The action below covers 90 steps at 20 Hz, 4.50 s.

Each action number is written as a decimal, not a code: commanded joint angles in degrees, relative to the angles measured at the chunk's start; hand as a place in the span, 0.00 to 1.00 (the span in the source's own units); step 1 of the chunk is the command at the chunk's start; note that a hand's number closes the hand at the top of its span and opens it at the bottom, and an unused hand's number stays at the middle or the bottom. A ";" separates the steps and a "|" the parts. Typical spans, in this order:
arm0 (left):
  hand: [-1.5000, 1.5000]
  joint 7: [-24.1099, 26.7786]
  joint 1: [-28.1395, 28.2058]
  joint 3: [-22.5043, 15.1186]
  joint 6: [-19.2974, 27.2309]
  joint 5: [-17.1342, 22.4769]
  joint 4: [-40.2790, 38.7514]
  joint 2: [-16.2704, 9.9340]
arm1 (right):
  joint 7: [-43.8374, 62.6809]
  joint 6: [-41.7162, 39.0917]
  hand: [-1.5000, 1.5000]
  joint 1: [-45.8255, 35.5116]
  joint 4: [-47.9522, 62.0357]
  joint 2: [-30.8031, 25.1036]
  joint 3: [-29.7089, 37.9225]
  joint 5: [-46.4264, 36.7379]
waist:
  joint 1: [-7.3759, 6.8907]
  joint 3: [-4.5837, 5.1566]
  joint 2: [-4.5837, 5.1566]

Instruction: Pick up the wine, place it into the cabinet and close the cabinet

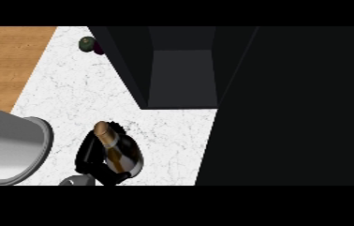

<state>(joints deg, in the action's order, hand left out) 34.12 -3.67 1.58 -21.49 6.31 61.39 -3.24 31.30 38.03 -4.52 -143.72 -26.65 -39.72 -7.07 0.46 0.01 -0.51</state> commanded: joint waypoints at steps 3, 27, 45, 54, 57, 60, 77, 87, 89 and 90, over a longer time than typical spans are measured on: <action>1.00 -9.59 3.09 -4.86 3.04 1.68 13.16 3.12 | 3.66 1.45 0.00 1.74 -9.32 -0.50 -2.40 -6.69 | -0.07 0.02 -0.03; 1.00 -13.44 -13.23 -15.55 30.31 0.00 9.30 3.23 | -1.64 -0.47 0.00 5.27 -10.36 -6.01 2.83 1.09 | 0.68 0.06 0.51; 1.00 -13.58 -36.49 -10.62 31.00 5.63 -14.54 3.24 | -10.66 0.47 0.00 12.78 -9.62 -7.03 -1.61 0.83 | 1.94 0.06 0.65; 1.00 -9.10 -44.38 -17.24 37.47 17.51 -24.70 3.24 | -15.05 -0.95 0.00 13.11 -8.26 -6.43 -3.21 3.81 | 3.90 0.04 0.88; 1.00 -6.87 -44.83 -15.69 35.67 15.12 -30.37 3.24 | -13.96 -0.39 0.00 13.93 -10.88 -7.75 -1.63 3.29 | 2.95 0.05 0.87; 1.00 -8.30 -49.71 -16.13 37.37 14.87 -35.44 3.24 | -16.22 -1.07 0.00 14.03 -9.07 -7.51 -0.01 5.56 | 3.60 0.00 1.14; 1.00 -6.31 -57.93 -10.75 40.09 18.38 -50.53 3.24 | -20.73 -3.82 0.00 15.14 -7.14 -7.31 -0.13 8.87 | 5.25 0.04 2.10; 0.00 -2.66 -60.84 -9.82 43.00 16.88 -54.72 0.11 | -25.09 -5.25 0.00 18.06 -6.98 -8.22 -3.58 7.82 | 7.01 0.10 2.55; 0.00 -2.52 -61.95 -10.47 45.42 15.90 -55.68 0.92 | -25.80 -5.41 0.00 18.30 -5.95 -7.92 -3.38 8.43 | 6.97 0.05 2.60; 0.00 -2.45 -61.68 -10.50 44.61 15.71 -56.16 -1.61 | -25.88 -5.45 0.00 19.19 -6.27 -8.80 -2.35 8.91 | 7.46 0.03 2.81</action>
<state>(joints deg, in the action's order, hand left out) 31.04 -64.54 -8.61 22.23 22.94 6.79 -2.69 3.60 33.17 11.82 -142.92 -33.90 -41.74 -0.70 7.37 0.05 2.06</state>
